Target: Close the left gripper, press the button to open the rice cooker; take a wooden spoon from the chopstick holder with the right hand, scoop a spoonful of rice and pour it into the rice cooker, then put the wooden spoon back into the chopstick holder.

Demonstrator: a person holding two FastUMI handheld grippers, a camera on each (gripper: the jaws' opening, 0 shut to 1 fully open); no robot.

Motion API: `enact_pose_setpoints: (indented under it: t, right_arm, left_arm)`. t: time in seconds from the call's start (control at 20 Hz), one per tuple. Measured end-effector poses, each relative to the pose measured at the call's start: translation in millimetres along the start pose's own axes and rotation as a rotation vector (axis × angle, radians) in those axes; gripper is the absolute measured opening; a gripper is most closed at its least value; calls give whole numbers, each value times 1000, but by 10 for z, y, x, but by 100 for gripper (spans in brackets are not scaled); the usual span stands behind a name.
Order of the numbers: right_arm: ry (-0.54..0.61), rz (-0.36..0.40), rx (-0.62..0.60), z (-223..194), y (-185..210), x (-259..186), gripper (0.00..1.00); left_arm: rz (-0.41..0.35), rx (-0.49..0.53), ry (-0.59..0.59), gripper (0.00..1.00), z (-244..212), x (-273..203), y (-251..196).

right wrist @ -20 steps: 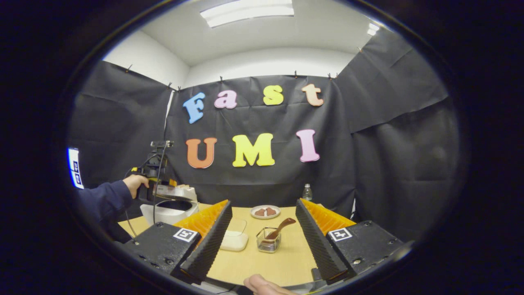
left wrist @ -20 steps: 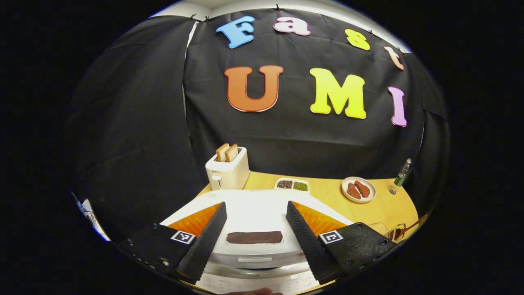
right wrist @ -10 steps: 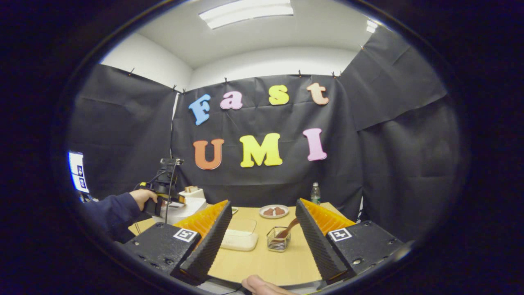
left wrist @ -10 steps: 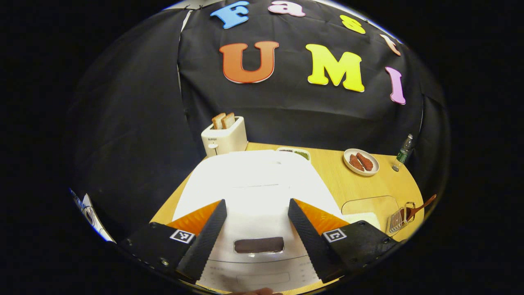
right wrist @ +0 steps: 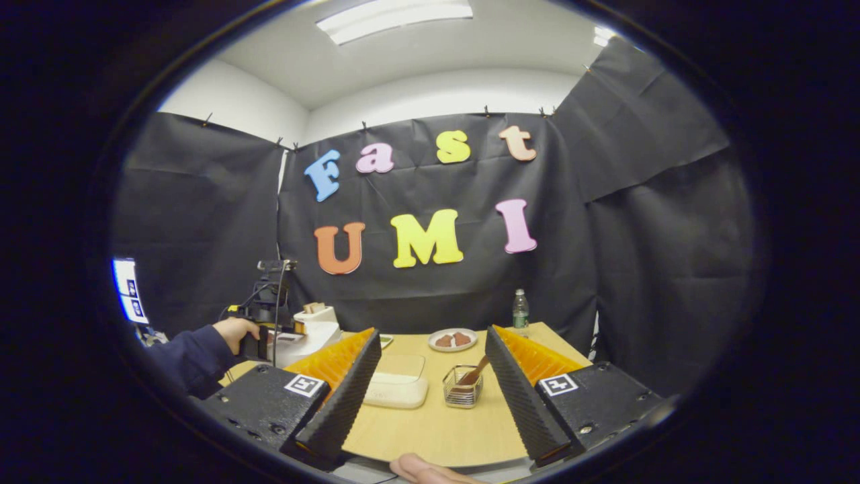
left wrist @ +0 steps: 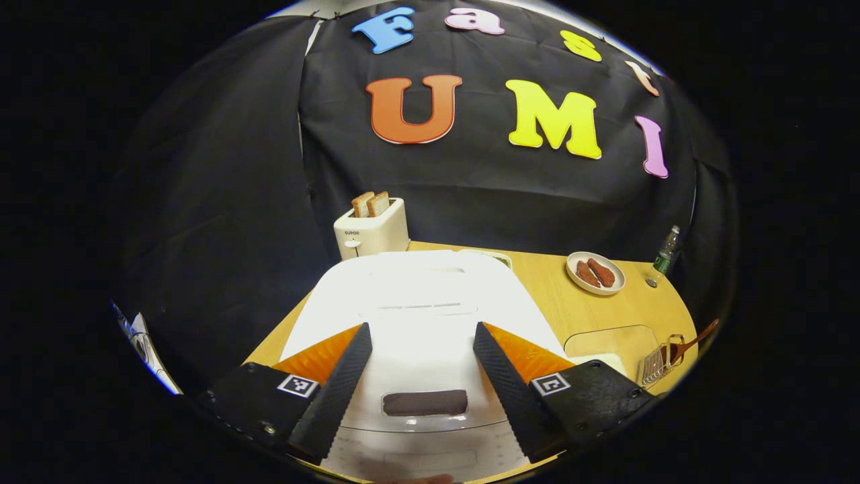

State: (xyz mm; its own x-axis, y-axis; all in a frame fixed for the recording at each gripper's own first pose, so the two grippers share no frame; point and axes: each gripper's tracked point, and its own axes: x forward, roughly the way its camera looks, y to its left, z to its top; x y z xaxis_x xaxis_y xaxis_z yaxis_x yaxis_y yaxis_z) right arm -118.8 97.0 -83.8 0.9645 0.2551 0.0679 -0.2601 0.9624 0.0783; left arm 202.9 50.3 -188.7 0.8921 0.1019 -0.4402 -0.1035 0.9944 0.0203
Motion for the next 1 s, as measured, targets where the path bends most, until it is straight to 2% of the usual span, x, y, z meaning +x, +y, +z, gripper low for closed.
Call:
enact_pose_setpoints:
  t: [0.25,0.6,0.75,1.0]
  right_arm:
    - [12,-6,13,-49,-31,48,100]
    - [16,-10,12,-61,-50,85,100]
    - [25,-16,15,-90,-78,103,99]
    - [34,-35,22,-130,-105,138,100]
  left_arm:
    - [3,-11,-39,100,16,41,2]
    - [-10,-8,-119,94,4,-70,-36]
    - [-25,-19,-141,95,34,-236,-66]
    - [2,-6,-234,95,159,-781,-84]
